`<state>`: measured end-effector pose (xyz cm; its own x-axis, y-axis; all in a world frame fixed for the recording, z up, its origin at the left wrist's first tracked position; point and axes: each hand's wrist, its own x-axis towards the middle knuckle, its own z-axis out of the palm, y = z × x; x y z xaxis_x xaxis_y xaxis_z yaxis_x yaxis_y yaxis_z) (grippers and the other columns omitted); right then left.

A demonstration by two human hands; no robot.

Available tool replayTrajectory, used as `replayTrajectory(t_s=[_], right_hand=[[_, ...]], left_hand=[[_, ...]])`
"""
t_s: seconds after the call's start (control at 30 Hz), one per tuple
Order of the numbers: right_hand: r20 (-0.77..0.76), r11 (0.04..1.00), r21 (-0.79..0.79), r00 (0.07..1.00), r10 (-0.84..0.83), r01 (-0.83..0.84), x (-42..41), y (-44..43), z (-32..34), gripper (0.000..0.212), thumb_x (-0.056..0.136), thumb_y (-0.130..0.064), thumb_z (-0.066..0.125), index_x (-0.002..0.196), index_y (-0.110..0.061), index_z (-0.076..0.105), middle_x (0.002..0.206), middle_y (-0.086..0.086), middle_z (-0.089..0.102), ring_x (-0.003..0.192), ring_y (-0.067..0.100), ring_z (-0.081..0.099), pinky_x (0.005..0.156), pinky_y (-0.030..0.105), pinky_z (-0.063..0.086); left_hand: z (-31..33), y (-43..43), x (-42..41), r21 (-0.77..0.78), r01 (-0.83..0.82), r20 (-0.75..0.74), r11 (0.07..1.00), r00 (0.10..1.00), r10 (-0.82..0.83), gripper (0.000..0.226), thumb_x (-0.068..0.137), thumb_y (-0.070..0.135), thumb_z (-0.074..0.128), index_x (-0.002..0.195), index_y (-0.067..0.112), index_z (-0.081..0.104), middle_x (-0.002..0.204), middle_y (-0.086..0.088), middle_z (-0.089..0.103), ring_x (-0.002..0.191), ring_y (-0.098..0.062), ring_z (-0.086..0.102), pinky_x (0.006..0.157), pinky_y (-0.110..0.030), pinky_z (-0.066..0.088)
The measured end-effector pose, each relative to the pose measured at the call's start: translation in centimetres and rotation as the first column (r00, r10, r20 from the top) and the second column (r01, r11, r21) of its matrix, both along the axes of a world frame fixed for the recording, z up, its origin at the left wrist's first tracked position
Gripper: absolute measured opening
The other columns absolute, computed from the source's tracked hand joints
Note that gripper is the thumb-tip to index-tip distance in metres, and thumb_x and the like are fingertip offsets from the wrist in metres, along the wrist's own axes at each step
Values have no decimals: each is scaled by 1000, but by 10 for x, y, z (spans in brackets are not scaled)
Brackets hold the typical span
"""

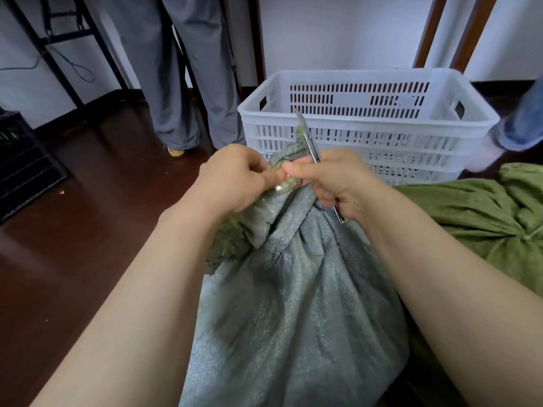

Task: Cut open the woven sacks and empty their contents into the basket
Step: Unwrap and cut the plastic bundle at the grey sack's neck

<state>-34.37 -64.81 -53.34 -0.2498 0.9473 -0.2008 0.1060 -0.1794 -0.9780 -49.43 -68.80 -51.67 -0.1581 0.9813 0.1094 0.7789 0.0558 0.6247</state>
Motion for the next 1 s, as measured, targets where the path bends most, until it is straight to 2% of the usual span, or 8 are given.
replayTrajectory(t_s=[0.07,0.13,0.23,0.33,0.47,0.57,0.8,1.0], right_hand=[[52,999,-4,998,41,-40,0,0,6,33,81,-31,73,91,-2,62,61,3,61,34,6,30,34,14,21],[145,1000,29,989,6,-11,3,0,14,38,91,-42,58,95,-4,62,72,3,62,36,7,33,34,13,23],[247,992,129,969,-19,-13,12,0,29,29,100,-29,44,93,-10,64,70,2,56,39,10,31,35,11,22],[368,975,158,926,89,-157,18,-6,41,26,99,-21,47,92,-6,67,57,3,53,39,11,32,36,14,22],[512,942,173,843,162,-286,24,-13,54,18,93,-14,54,86,-7,70,53,2,54,42,12,36,38,18,25],[610,924,180,775,163,-336,30,-15,66,18,91,-17,59,81,-10,72,52,1,55,42,12,38,40,19,28],[759,906,188,641,111,-380,33,-23,76,16,88,-23,66,79,-14,75,50,-1,60,46,13,43,53,23,39],[756,876,295,654,30,-381,29,-31,87,18,88,-26,66,72,-20,72,59,0,66,52,8,51,52,22,37]], left_hand=[[1,-2,1,-37,37,108,999,994,-33,24,83,29,73,81,6,69,72,-10,66,68,-21,58,77,-40,56],[-3,-3,1,-82,20,265,996,964,3,16,85,17,69,77,4,66,65,-7,59,58,-17,51,58,-27,50],[-7,-3,3,-65,-122,441,990,887,138,19,84,15,60,65,12,57,46,7,42,48,-13,36,45,-19,33],[-5,-3,3,-67,-205,617,976,760,202,22,82,25,62,62,17,59,51,6,50,49,-14,42,48,-19,36],[-5,-4,4,-142,-192,697,971,677,236,13,81,22,72,79,9,72,58,-1,66,45,-14,58,52,-22,49],[-3,-2,2,-188,-209,740,960,612,278,13,81,22,70,71,14,66,51,3,62,47,-16,56,57,-23,47],[-1,-2,6,-140,-232,751,963,609,255,15,78,18,74,66,15,65,55,2,63,52,-15,56,57,-23,47],[4,-3,9,-90,-237,750,967,622,223,15,76,14,76,64,11,67,50,0,63,43,-15,55,54,-25,49]])
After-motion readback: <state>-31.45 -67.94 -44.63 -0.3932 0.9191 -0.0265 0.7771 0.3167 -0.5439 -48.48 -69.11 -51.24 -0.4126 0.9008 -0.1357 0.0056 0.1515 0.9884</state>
